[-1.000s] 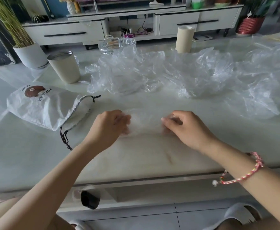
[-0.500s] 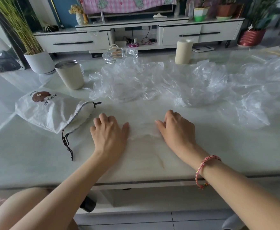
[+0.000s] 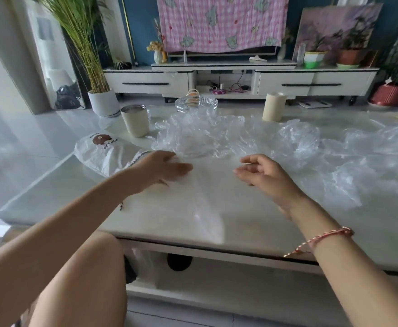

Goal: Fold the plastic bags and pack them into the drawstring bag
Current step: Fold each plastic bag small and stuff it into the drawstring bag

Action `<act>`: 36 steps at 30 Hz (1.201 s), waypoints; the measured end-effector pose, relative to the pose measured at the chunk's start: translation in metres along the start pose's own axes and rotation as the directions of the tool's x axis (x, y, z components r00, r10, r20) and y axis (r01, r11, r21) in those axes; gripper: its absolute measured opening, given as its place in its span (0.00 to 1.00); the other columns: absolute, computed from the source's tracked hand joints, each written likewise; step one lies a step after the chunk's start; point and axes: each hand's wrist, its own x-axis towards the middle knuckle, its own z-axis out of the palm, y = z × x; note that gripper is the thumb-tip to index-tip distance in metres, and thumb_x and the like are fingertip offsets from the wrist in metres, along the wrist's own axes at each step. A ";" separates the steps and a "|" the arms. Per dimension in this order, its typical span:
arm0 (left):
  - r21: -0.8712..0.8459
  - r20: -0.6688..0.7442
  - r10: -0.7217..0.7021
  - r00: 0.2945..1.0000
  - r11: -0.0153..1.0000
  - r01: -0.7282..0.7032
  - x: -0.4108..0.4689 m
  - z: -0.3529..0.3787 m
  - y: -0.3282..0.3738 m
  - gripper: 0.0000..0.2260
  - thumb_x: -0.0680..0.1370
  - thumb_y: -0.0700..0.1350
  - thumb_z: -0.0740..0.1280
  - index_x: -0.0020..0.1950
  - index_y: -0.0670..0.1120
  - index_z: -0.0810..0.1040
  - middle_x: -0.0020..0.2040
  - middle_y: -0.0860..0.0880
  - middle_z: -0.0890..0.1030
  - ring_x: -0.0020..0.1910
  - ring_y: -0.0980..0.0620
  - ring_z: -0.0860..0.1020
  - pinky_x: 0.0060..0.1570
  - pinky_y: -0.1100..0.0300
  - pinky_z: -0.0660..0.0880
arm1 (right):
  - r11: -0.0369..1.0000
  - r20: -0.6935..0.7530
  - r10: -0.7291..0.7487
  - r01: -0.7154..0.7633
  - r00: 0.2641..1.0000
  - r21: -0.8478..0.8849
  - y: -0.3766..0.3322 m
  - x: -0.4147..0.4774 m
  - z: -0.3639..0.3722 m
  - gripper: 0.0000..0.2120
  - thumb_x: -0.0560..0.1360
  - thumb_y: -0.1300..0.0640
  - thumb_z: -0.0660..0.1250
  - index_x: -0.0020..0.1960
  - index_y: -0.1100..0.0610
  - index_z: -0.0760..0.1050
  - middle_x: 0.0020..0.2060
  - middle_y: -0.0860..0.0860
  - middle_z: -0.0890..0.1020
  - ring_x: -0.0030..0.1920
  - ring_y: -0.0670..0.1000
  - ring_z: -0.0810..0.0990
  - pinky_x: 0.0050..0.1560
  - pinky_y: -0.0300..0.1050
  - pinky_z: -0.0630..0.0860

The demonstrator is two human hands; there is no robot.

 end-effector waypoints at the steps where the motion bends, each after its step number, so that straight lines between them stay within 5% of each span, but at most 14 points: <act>1: 0.012 0.069 0.009 0.998 1.000 -0.010 -0.003 0.003 0.010 0.11 0.71 0.43 0.72 0.35 0.45 0.70 0.25 0.56 0.76 0.29 0.57 0.76 0.33 0.64 0.73 | 0.999 0.075 -0.019 0.016 0.997 0.037 -0.008 -0.008 -0.002 0.22 0.70 0.53 0.72 0.60 0.57 0.72 0.52 0.51 0.80 0.51 0.45 0.78 0.56 0.39 0.71; 5: 0.169 0.255 0.022 0.967 0.983 -0.067 -0.010 0.032 0.042 0.17 0.74 0.40 0.70 0.32 0.46 0.64 0.21 0.57 0.71 0.22 0.62 0.71 0.27 0.71 0.68 | 0.993 0.349 0.077 -0.105 0.934 0.061 -0.012 -0.027 0.000 0.36 0.63 0.43 0.73 0.67 0.53 0.67 0.58 0.47 0.78 0.57 0.41 0.77 0.63 0.42 0.70; 8: 0.187 0.379 0.023 0.925 0.977 -0.101 -0.002 0.043 0.037 0.20 0.73 0.41 0.72 0.33 0.48 0.60 0.26 0.54 0.62 0.25 0.56 0.64 0.28 0.65 0.63 | 0.986 0.421 0.158 -0.165 0.893 -0.021 -0.002 -0.021 0.007 0.29 0.67 0.47 0.75 0.63 0.57 0.72 0.56 0.51 0.79 0.55 0.45 0.78 0.59 0.43 0.75; 12: 0.185 0.308 0.026 0.951 0.979 -0.087 0.011 0.034 0.014 0.13 0.71 0.42 0.73 0.36 0.45 0.69 0.27 0.53 0.72 0.26 0.57 0.72 0.26 0.65 0.68 | 0.987 0.362 0.151 -0.160 0.920 -0.005 0.002 -0.008 0.010 0.05 0.72 0.60 0.71 0.45 0.60 0.76 0.36 0.52 0.77 0.33 0.47 0.74 0.39 0.38 0.73; 16: -0.276 -0.019 0.017 1.000 0.961 -0.021 0.028 0.007 -0.003 0.10 0.71 0.44 0.73 0.46 0.42 0.74 0.34 0.49 0.78 0.28 0.56 0.76 0.30 0.66 0.74 | 0.971 0.287 0.216 -0.237 0.933 0.038 0.005 0.013 0.020 0.04 0.73 0.61 0.70 0.43 0.59 0.75 0.32 0.50 0.77 0.28 0.45 0.73 0.33 0.36 0.72; 19: -0.443 0.150 -0.027 0.988 0.892 0.092 0.029 0.010 -0.023 0.23 0.68 0.56 0.73 0.54 0.41 0.77 0.46 0.41 0.81 0.41 0.51 0.81 0.39 0.61 0.78 | 0.954 0.214 0.240 -0.271 0.947 0.130 0.014 0.025 0.028 0.04 0.74 0.62 0.68 0.42 0.58 0.73 0.32 0.50 0.77 0.29 0.44 0.74 0.31 0.34 0.72; 21: -0.439 0.261 -0.071 0.963 0.880 0.184 0.020 0.030 -0.031 0.21 0.74 0.54 0.69 0.54 0.37 0.78 0.50 0.35 0.81 0.44 0.46 0.80 0.42 0.57 0.78 | 0.947 0.197 0.253 -0.284 0.947 0.150 0.018 0.028 0.032 0.04 0.74 0.61 0.68 0.42 0.58 0.73 0.34 0.51 0.77 0.32 0.45 0.76 0.33 0.35 0.72; 25: -0.506 0.167 -0.157 0.973 0.834 0.221 0.024 0.050 -0.036 0.10 0.77 0.42 0.66 0.37 0.40 0.72 0.29 0.45 0.74 0.24 0.53 0.73 0.23 0.63 0.71 | 0.933 0.178 0.277 -0.308 0.944 0.187 0.028 0.038 0.036 0.05 0.73 0.61 0.69 0.46 0.60 0.76 0.40 0.56 0.81 0.40 0.51 0.80 0.45 0.43 0.76; 29: -0.502 0.225 -0.131 0.966 0.834 0.230 0.028 0.049 -0.036 0.08 0.77 0.41 0.65 0.40 0.39 0.73 0.27 0.49 0.75 0.21 0.55 0.72 0.21 0.66 0.69 | 0.907 0.205 0.253 -0.306 0.945 0.291 0.032 0.041 0.038 0.15 0.72 0.60 0.69 0.57 0.62 0.76 0.51 0.61 0.82 0.51 0.59 0.82 0.56 0.52 0.76; 32: -0.518 0.237 -0.116 0.965 0.825 0.226 0.030 0.049 -0.041 0.06 0.76 0.41 0.66 0.41 0.39 0.75 0.31 0.47 0.78 0.25 0.55 0.76 0.25 0.65 0.73 | 0.916 0.106 0.228 -0.250 0.968 0.314 0.036 0.045 0.043 0.07 0.73 0.67 0.66 0.47 0.59 0.80 0.43 0.58 0.83 0.44 0.55 0.81 0.53 0.48 0.77; 36: -0.572 0.217 -0.173 0.961 0.775 0.269 0.034 0.047 -0.046 0.06 0.77 0.35 0.63 0.50 0.35 0.77 0.41 0.39 0.79 0.33 0.47 0.79 0.35 0.58 0.79 | 0.958 0.031 0.174 -0.176 0.984 0.225 0.038 0.051 0.046 0.24 0.72 0.76 0.58 0.29 0.55 0.81 0.31 0.48 0.83 0.36 0.46 0.80 0.42 0.36 0.77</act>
